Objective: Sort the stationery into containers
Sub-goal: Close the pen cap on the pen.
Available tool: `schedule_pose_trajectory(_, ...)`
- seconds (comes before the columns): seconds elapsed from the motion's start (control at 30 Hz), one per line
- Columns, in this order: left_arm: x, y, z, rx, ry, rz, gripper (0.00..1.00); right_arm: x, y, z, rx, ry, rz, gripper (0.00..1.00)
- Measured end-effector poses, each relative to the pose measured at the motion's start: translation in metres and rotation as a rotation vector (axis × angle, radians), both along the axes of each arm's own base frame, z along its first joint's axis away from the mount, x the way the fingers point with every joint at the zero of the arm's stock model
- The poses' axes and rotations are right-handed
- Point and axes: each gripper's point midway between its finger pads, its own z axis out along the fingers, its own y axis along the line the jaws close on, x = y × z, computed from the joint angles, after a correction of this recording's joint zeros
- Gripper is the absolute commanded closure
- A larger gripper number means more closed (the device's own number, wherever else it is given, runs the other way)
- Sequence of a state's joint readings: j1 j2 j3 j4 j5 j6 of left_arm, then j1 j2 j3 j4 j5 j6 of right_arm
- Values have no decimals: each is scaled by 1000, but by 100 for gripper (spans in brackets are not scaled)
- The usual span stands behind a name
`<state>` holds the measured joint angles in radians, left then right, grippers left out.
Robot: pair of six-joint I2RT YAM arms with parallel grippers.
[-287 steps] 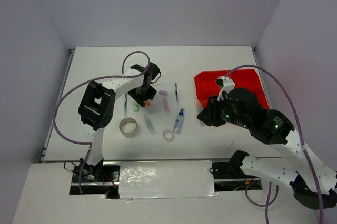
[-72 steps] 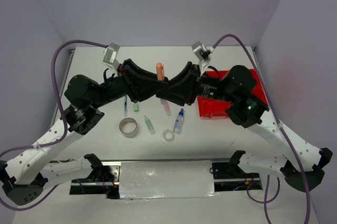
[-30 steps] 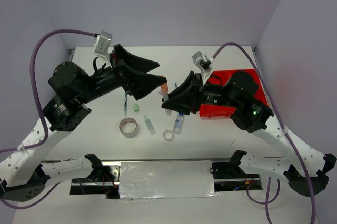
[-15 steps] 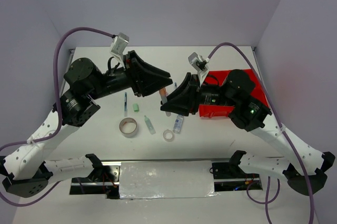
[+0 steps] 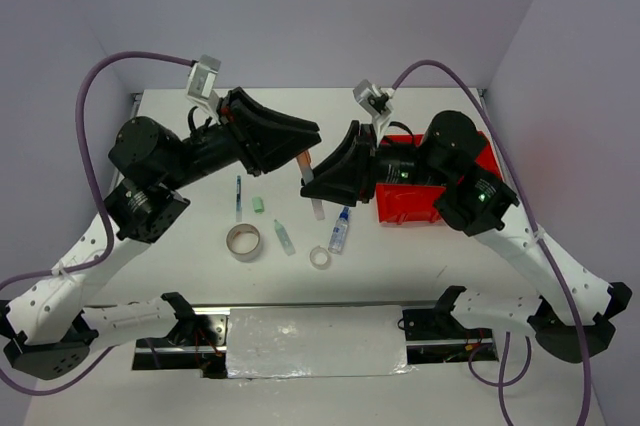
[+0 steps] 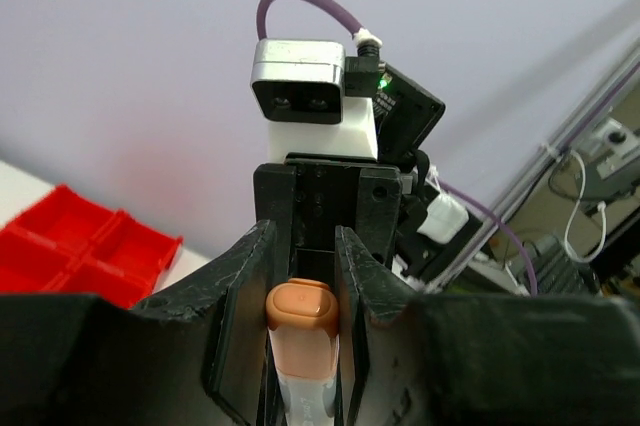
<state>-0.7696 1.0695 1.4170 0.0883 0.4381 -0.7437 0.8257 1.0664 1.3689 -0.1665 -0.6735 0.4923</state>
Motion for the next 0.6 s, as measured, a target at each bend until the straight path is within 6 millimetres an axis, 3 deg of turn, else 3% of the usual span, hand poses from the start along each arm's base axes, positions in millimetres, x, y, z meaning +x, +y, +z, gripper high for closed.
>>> schedule_pose_trajectory(0.2, 8, 13, 14, -102, -21, 87, 100, 10, 10, 18, -38, 14, 32, 100)
schedule_pose_trajectory(0.4, 11, 26, 36, -209, -45, 193, 100, 14, 17, 50, -60, 1, 87, 100)
schedule_pose_trajectory(0.6, 4, 44, 38, -271, -20, 258, 100, 25, 7, 89, -5, -79, 72, 100)
